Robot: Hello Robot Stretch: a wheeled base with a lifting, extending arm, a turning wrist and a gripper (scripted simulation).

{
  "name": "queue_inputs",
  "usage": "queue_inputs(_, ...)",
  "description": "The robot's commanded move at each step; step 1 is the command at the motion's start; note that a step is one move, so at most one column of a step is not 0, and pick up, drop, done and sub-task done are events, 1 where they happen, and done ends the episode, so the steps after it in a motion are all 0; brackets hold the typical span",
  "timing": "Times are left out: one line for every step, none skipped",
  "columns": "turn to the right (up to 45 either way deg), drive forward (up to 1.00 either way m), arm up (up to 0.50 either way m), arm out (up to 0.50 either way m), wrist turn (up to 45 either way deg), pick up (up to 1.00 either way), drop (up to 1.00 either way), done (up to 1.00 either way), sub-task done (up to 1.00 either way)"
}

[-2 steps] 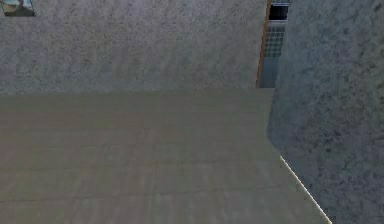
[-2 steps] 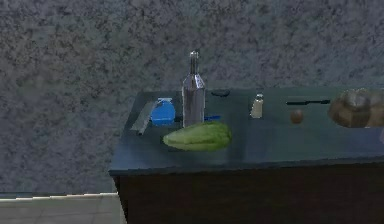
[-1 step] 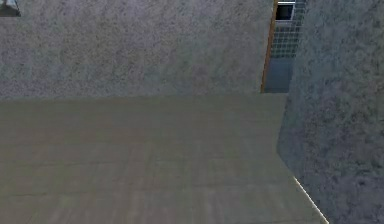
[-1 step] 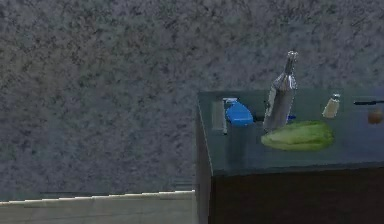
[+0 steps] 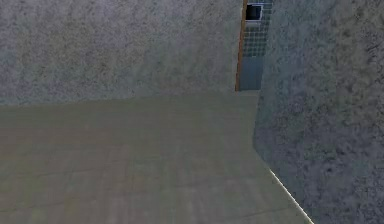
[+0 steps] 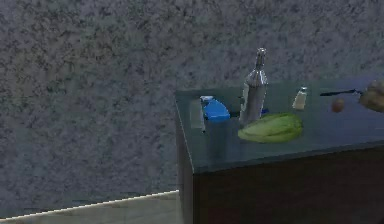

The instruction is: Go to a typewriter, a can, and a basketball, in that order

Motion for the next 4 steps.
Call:
queue_inputs(0.0, 1.0, 0.0, 0.0, 0.0, 0.0, 0.0, 0.0, 0.0)
queue_inputs(3.0, 0.0, 0.0, 0.0, 0.0, 0.0, 0.0, 0.0, 0.0)
queue_inputs(0.0, 1.0, 0.0, 0.0, 0.0, 0.0, 0.0, 0.0, 0.0)
queue_inputs(0.0, 0.2, 0.0, 0.0, 0.0, 0.0, 0.0, 0.0, 0.0)
